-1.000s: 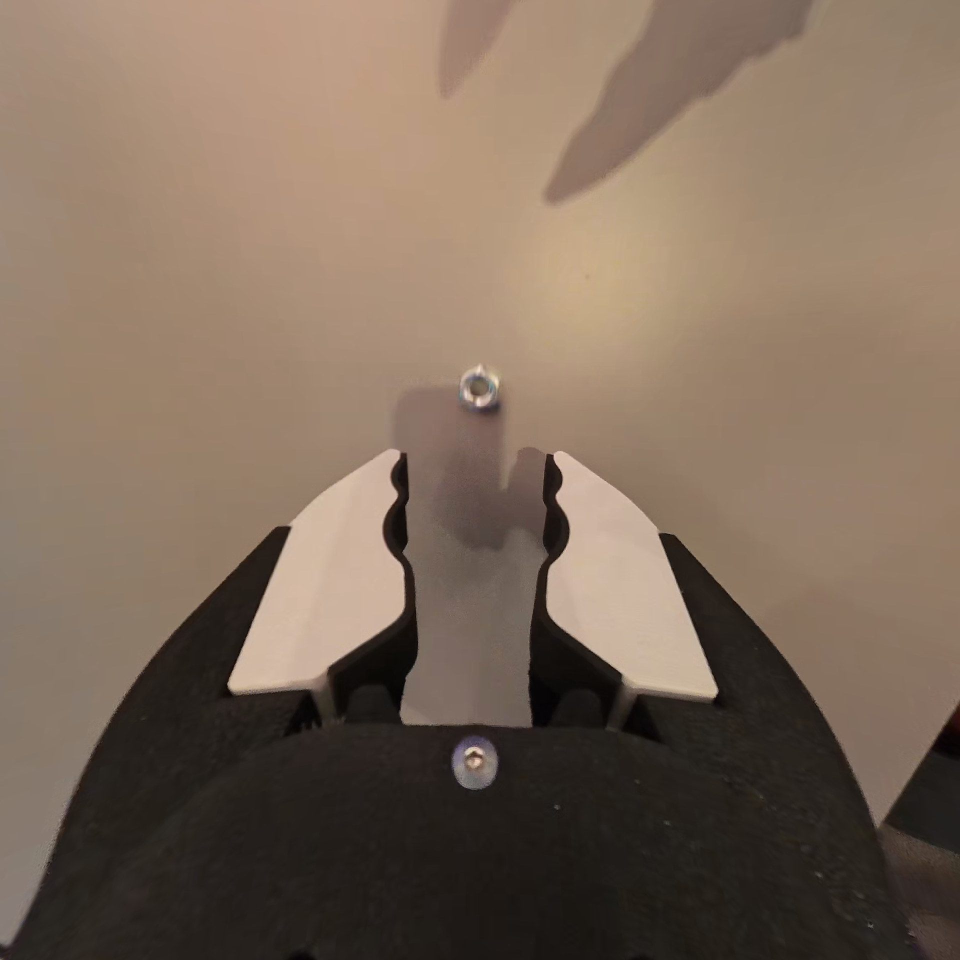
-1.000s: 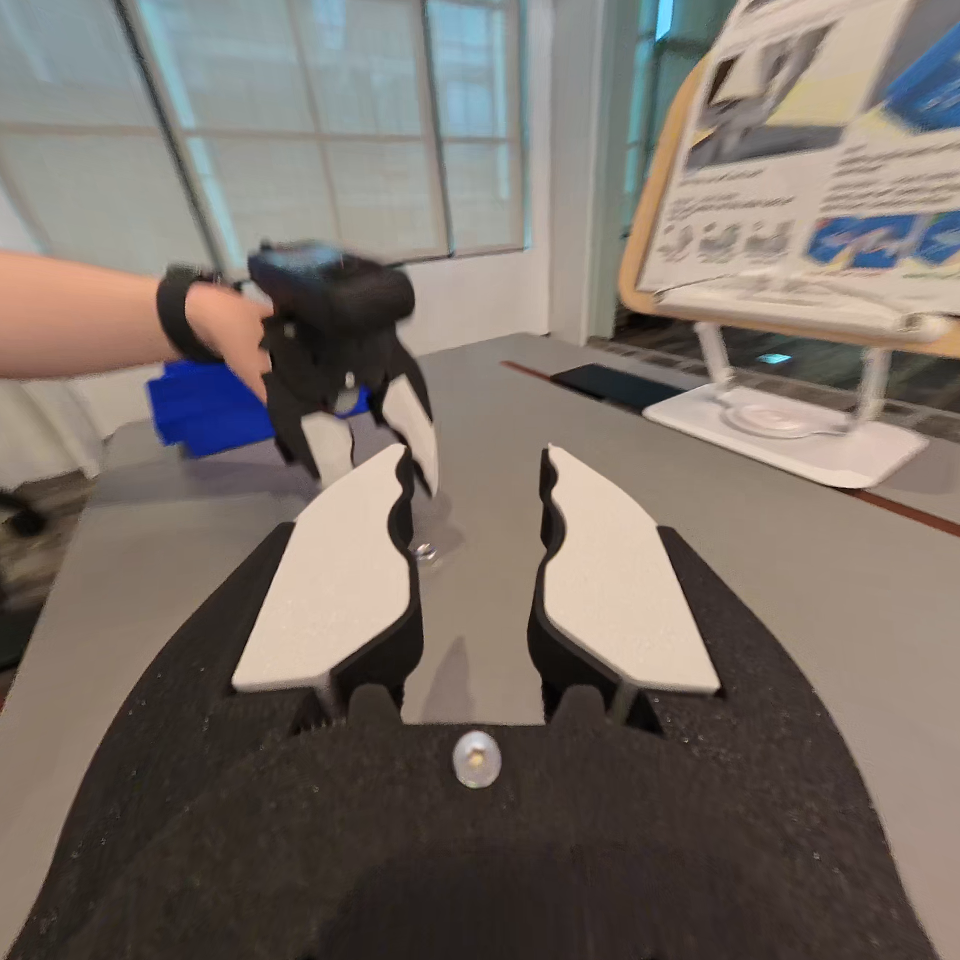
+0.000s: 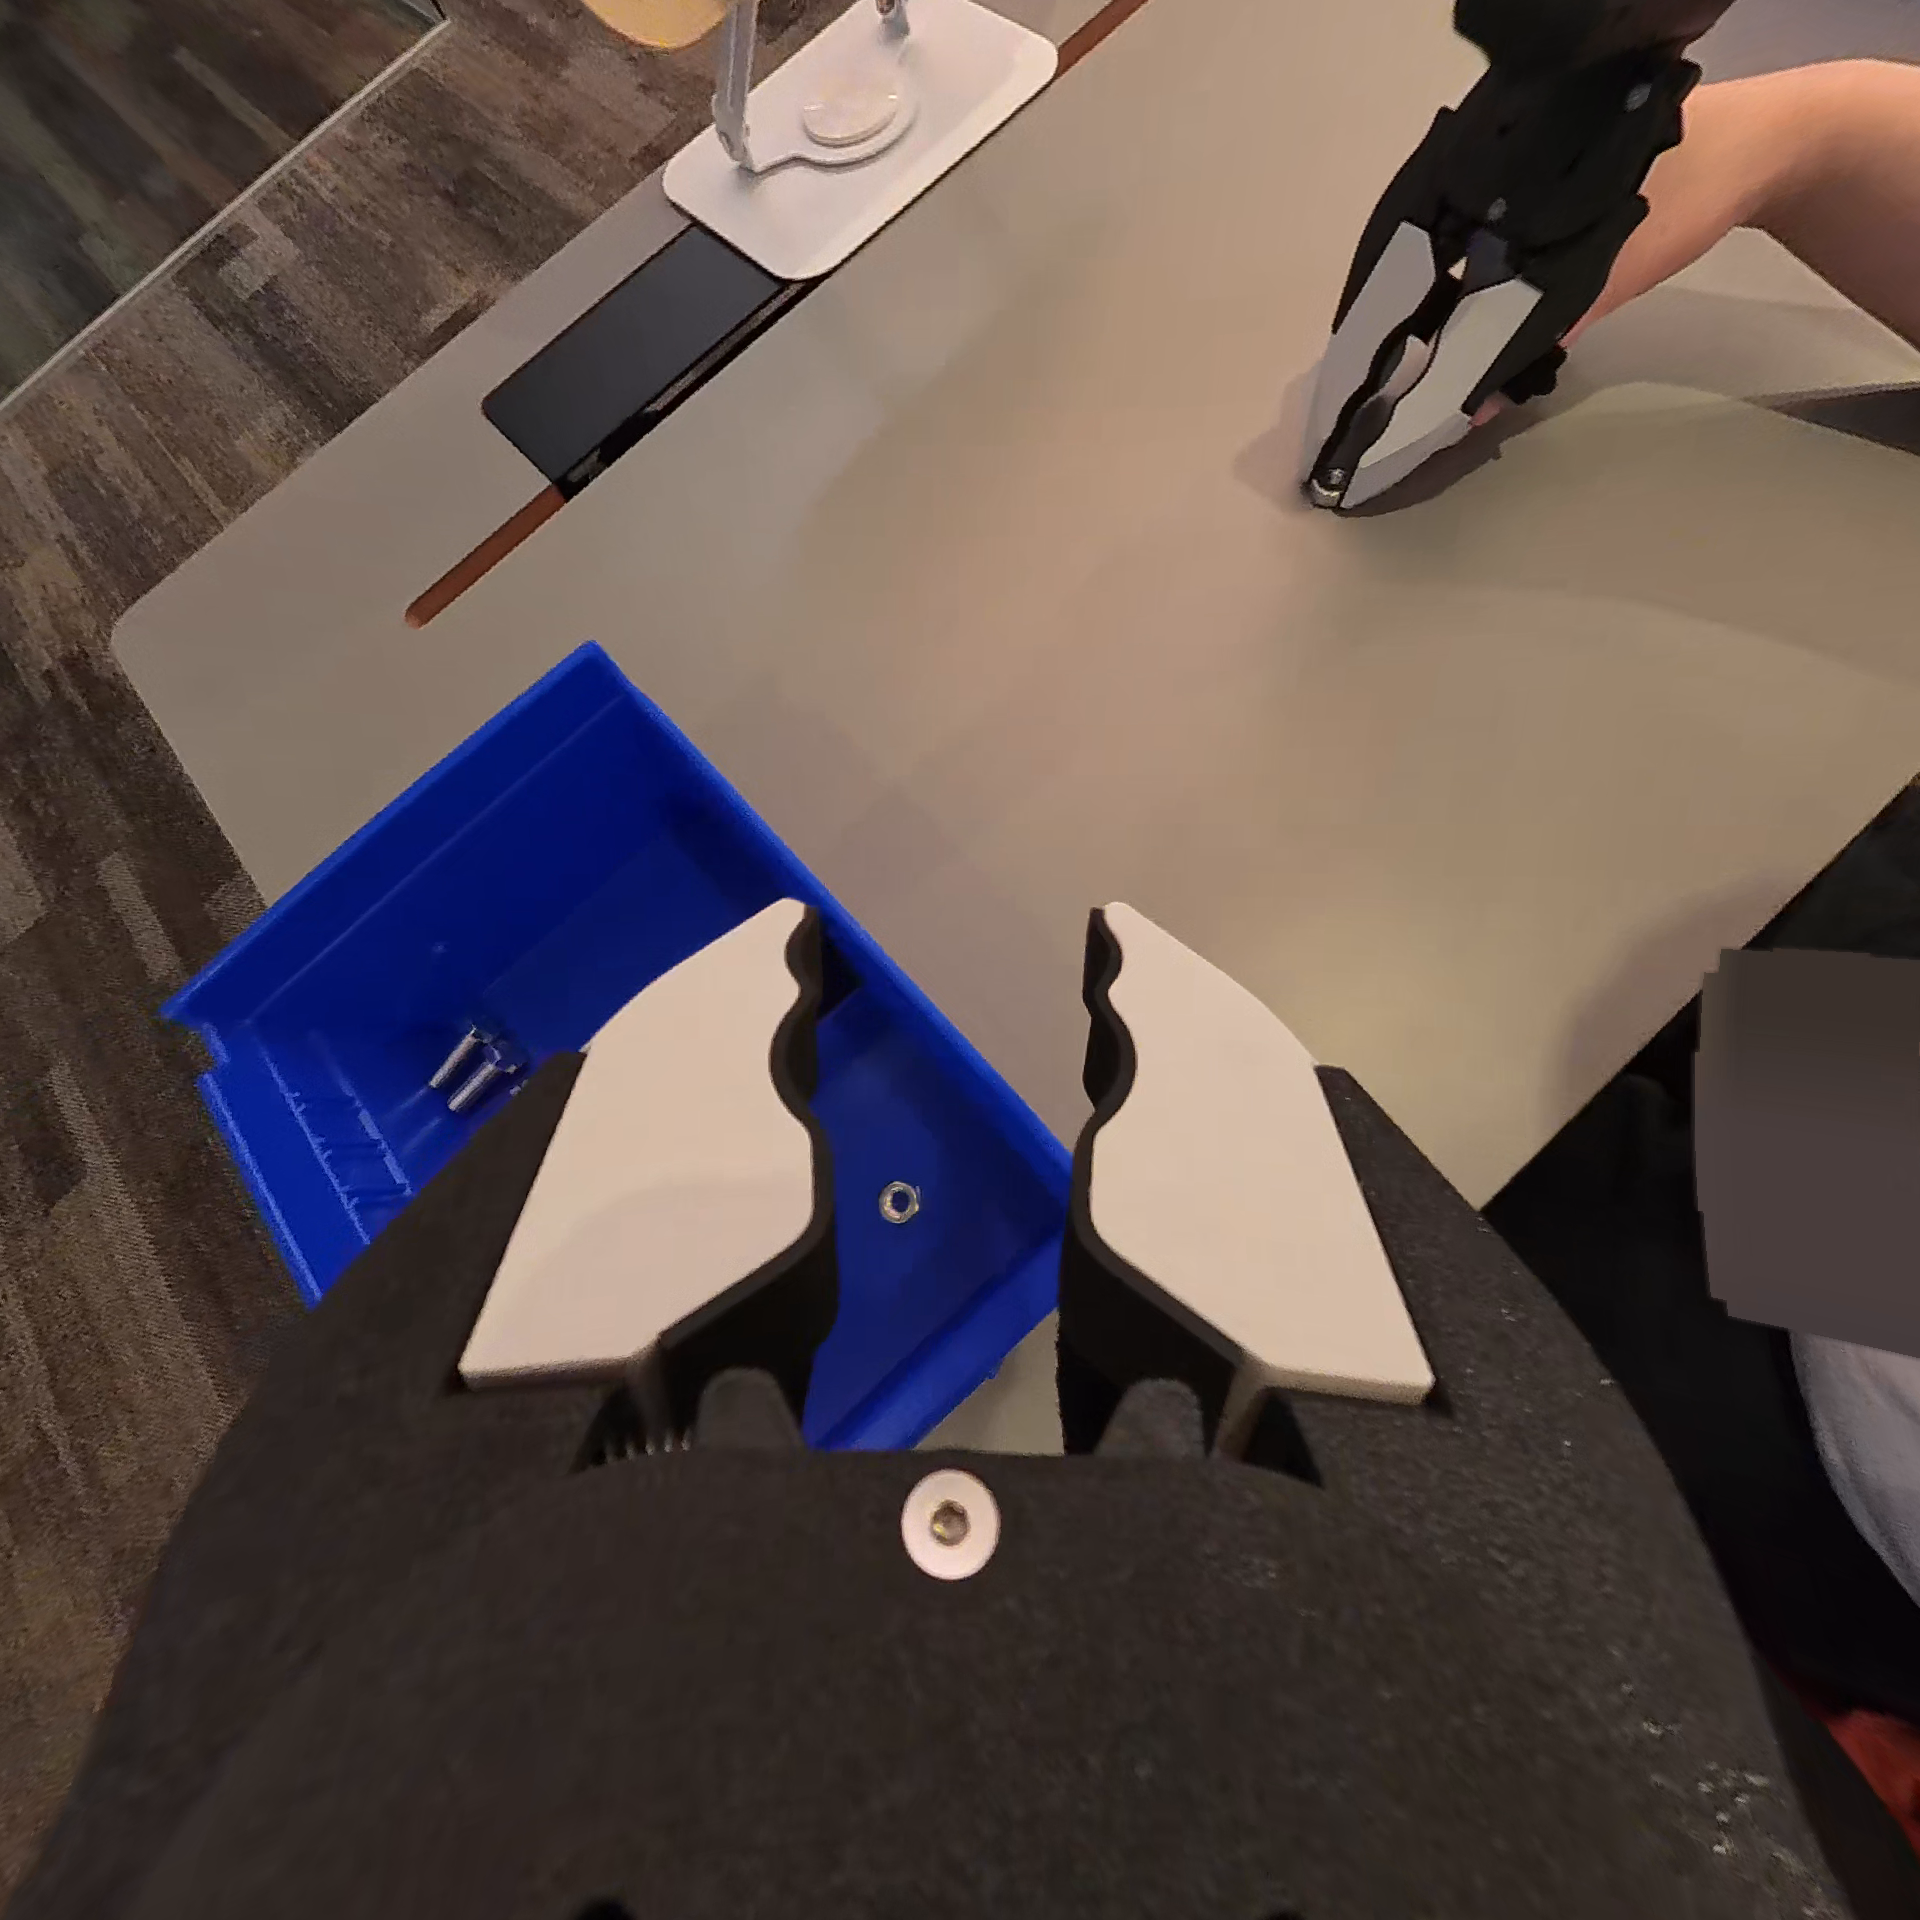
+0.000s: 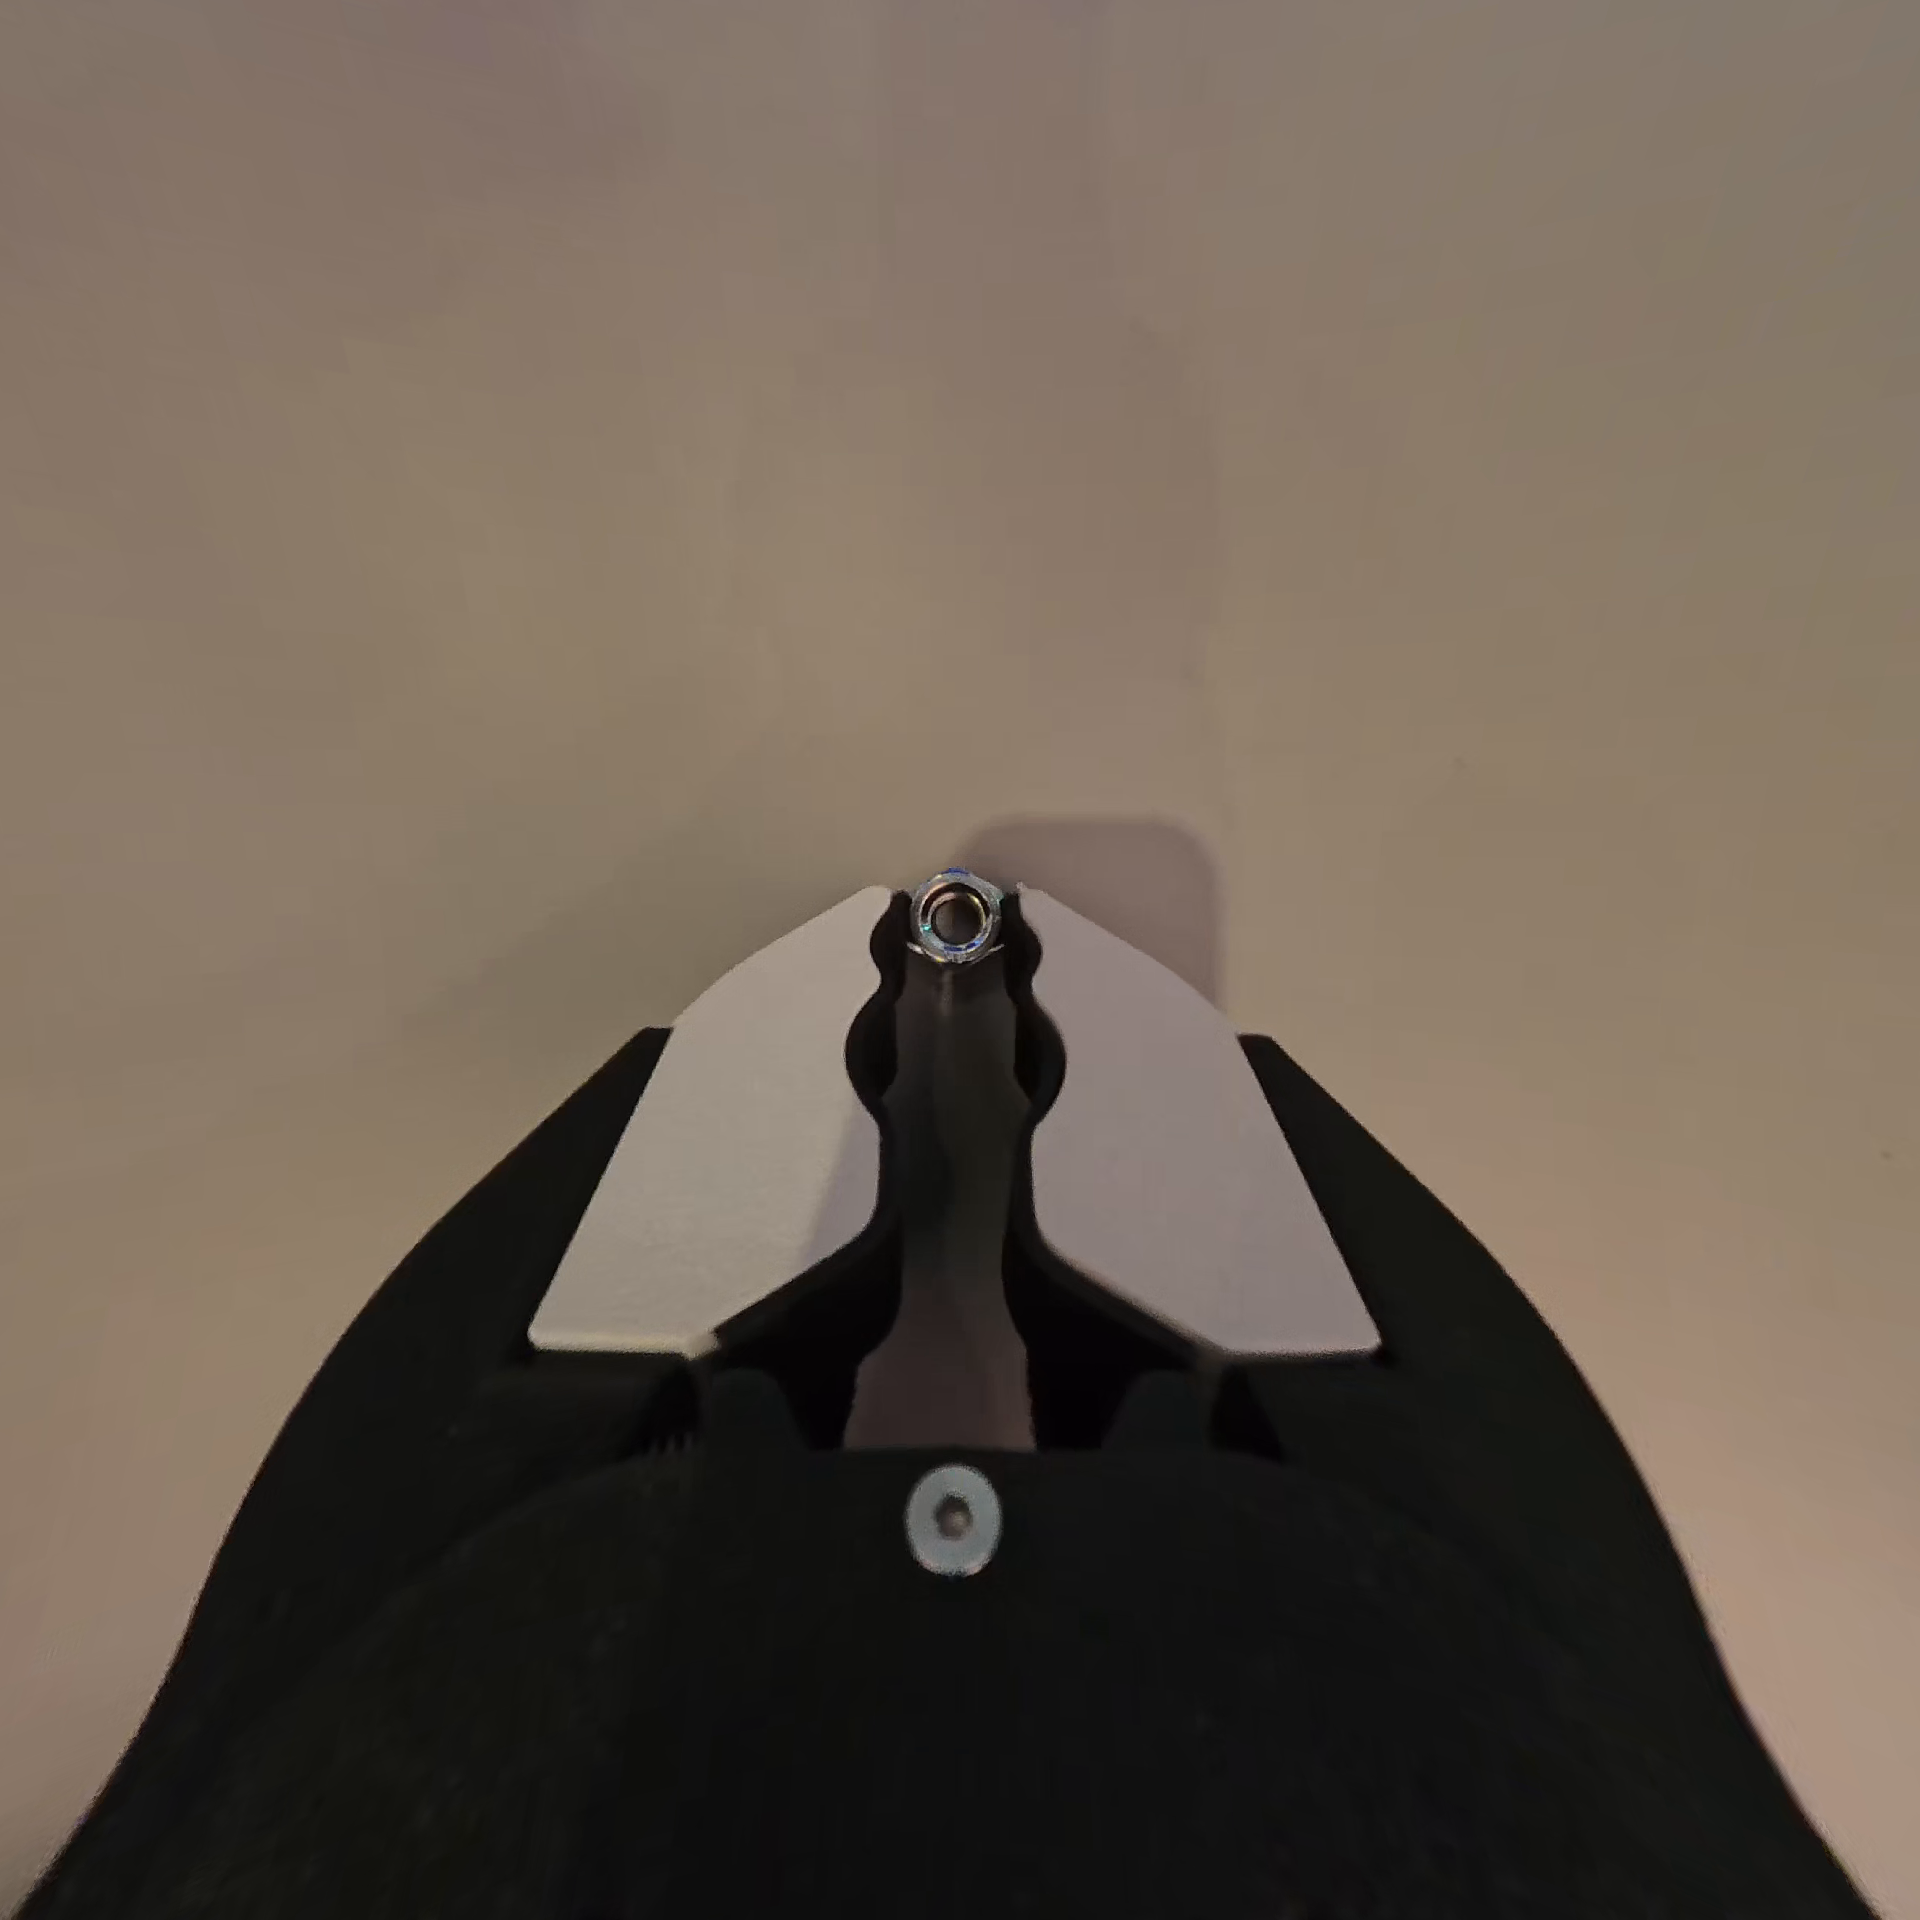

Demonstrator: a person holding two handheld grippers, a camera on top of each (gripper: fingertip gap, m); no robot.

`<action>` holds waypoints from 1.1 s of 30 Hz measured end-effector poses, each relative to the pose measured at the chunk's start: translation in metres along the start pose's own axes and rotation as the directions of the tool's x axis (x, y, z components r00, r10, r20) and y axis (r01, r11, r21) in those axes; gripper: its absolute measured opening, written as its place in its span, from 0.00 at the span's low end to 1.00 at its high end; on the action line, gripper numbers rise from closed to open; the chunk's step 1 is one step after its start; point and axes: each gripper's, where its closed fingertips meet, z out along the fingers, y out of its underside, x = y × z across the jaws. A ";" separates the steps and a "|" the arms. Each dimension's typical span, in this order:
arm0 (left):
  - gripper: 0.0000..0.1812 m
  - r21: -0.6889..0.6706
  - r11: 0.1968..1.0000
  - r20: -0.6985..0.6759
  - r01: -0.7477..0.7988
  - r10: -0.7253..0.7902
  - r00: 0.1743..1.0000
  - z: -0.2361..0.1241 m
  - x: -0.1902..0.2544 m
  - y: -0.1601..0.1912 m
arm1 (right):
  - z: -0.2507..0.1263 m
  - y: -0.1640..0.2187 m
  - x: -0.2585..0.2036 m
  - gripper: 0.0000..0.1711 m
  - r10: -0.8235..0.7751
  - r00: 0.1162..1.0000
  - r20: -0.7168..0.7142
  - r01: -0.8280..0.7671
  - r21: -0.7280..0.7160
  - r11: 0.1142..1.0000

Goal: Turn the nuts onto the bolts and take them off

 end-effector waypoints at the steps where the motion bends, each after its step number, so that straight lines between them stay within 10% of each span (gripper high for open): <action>1: 0.27 0.002 1.000 0.002 0.003 -0.003 1.000 0.001 -0.003 0.001 | 0.000 0.000 0.000 0.10 0.003 1.000 0.005 -0.003 0.006 1.000; 8: 0.24 -0.047 0.998 0.245 -0.046 0.056 0.968 -0.010 -0.090 -0.002 | -0.014 -0.003 0.002 0.10 -0.051 0.995 -0.085 0.053 0.016 0.998; 12: 0.23 -0.304 0.952 0.190 0.030 0.030 0.981 0.020 -0.139 0.030 | -0.024 -0.006 -0.002 0.10 -0.034 0.994 -0.104 0.041 0.062 0.997; 19: 0.19 -0.635 0.724 -0.018 -0.269 0.334 0.942 0.086 -0.174 0.093 | -0.025 0.000 -0.004 0.10 0.011 0.997 -0.075 -0.005 0.083 0.997; 26: 0.18 -0.791 0.333 -0.276 -0.513 0.554 0.785 0.117 -0.200 0.143 | -0.032 -0.008 -0.005 0.10 0.029 0.997 -0.065 -0.020 0.133 0.991; 33: 0.15 -0.804 0.274 -0.321 -0.527 0.545 0.774 0.138 -0.217 0.160 | -0.039 -0.008 -0.004 0.10 0.027 0.997 -0.076 -0.016 0.139 0.990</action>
